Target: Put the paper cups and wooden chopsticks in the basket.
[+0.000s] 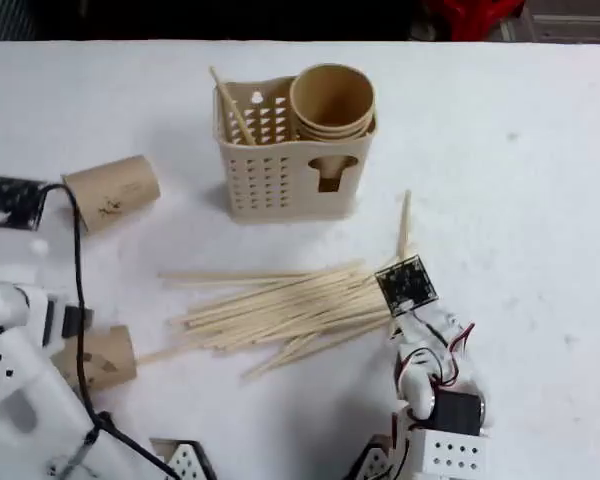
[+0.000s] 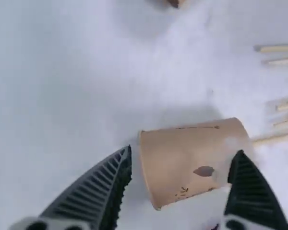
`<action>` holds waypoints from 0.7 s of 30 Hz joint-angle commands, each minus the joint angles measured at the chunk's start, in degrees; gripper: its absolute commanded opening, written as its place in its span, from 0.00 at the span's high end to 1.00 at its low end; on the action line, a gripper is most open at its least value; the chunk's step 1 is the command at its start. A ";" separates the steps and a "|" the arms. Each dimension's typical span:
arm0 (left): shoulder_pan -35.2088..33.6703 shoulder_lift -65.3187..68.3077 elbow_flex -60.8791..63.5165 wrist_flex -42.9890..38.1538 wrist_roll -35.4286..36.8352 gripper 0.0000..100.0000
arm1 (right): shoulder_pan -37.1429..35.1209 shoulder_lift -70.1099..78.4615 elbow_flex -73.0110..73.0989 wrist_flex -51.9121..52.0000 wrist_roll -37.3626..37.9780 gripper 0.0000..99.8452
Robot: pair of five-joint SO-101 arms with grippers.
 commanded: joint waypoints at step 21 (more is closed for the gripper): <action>-8.31 -1.10 21.10 -17.05 -0.88 0.65 | -0.31 -0.48 0.44 0.22 0.35 0.98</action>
